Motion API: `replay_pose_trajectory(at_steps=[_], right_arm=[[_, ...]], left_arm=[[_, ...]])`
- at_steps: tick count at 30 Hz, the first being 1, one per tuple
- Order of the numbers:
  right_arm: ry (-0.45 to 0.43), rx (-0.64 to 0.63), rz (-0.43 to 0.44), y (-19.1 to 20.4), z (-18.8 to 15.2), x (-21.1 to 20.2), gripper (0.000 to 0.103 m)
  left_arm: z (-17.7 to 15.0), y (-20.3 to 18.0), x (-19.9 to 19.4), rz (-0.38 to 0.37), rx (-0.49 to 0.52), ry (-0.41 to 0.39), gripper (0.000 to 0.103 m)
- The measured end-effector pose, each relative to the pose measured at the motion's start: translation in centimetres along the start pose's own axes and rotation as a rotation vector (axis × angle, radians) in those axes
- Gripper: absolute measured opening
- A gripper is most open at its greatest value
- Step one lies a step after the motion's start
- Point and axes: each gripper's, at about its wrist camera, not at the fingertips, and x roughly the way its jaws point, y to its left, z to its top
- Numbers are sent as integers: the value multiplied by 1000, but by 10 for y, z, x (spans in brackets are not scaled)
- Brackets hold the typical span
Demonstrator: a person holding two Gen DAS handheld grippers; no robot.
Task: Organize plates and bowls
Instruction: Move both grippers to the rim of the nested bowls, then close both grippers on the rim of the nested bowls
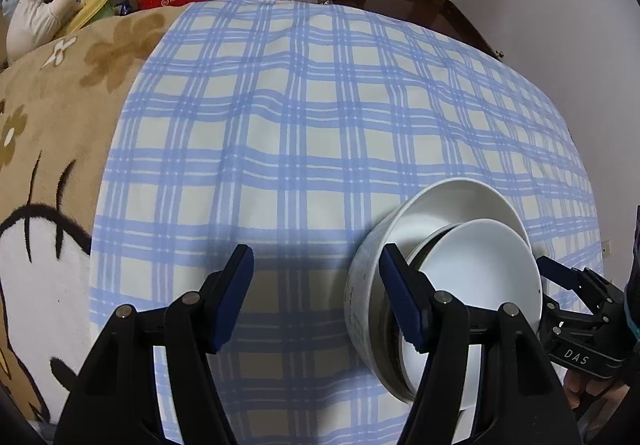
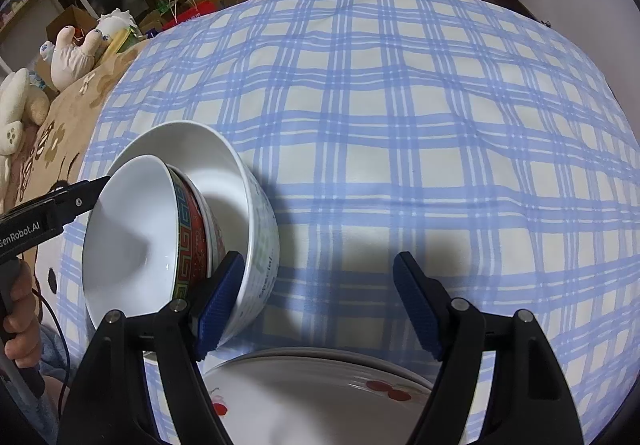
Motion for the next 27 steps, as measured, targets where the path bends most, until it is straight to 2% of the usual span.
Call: replay_pose_trajectory(at_steps=[6, 9, 11, 12, 15, 17, 20, 24, 27], right_arm=[[47, -17, -32, 6, 5, -4, 78], [80, -1, -49, 8, 11, -6, 74], [92, 4, -52, 9, 15, -6, 65], [99, 6, -50, 10, 16, -6, 63], [122, 4, -24, 15, 18, -5, 47], [132, 5, 1, 17, 20, -4, 29], [139, 0, 31, 24, 21, -2, 10], [134, -2, 26, 26, 21, -3, 8], [130, 11, 35, 23, 21, -2, 8]], left_arm=[[6, 2, 9, -18, 4, 42, 62], [7, -6, 14, -5, 32, 60, 51], [7, -12, 13, 2, 52, 55, 45], [7, -13, 13, 0, 51, 58, 43], [8, -11, 13, -23, 33, 66, 40], [7, -11, 13, -39, 25, 79, 34], [5, -11, 14, -62, 21, 99, 25], [4, -16, 12, -52, 47, 93, 18], [3, -26, 11, -32, 82, 79, 8]])
